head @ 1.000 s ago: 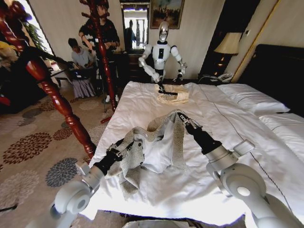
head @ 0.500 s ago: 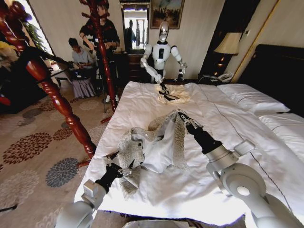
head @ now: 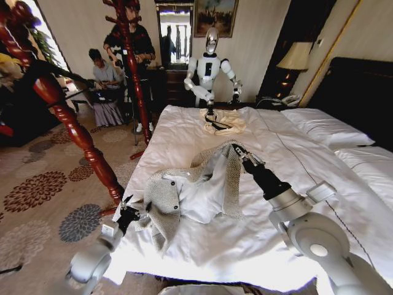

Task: Pick up the clothes from the bed and hang them on the clothes hanger.

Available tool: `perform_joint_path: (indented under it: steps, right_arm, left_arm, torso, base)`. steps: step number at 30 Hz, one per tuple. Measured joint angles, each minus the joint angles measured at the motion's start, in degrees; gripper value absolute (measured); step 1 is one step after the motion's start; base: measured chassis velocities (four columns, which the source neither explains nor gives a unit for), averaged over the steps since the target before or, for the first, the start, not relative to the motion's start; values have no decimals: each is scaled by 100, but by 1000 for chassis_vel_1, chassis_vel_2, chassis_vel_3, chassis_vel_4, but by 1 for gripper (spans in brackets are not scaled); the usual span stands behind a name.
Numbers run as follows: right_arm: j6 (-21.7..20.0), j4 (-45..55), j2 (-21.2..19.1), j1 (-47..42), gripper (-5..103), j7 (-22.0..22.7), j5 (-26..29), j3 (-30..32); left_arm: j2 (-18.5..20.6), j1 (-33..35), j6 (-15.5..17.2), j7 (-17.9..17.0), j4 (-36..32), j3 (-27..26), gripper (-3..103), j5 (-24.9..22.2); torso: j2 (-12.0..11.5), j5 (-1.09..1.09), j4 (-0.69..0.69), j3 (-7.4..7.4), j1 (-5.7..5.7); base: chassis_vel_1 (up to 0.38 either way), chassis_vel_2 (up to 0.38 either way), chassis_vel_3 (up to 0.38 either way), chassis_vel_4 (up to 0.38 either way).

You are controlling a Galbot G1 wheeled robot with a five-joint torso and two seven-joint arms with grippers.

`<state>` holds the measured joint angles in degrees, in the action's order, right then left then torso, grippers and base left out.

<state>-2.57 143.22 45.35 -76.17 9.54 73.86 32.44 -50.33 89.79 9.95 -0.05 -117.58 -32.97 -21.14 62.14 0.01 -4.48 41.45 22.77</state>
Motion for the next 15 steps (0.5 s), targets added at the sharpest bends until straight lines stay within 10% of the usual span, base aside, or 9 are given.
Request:
perform_joint_path:
  steps: [7, 15]
  right_arm:
    - [0, -15, 8, 32, 1, 11, 16, 8]
    - [0, -89, 47, 88, 1, 12, 15, -49]
  left_arm:
    - [-24, -150, -459, 319, 139, -145, 100, -569]
    - [-435, 156, -550, 279, -1217, 239, 100, -963]
  torso:
    - [0, -1, 0, 0, 0]
    - [0, 2, 0, -1, 0]
  base:
    - [0, 0, 0, 0]
    - [0, 0, 0, 0]
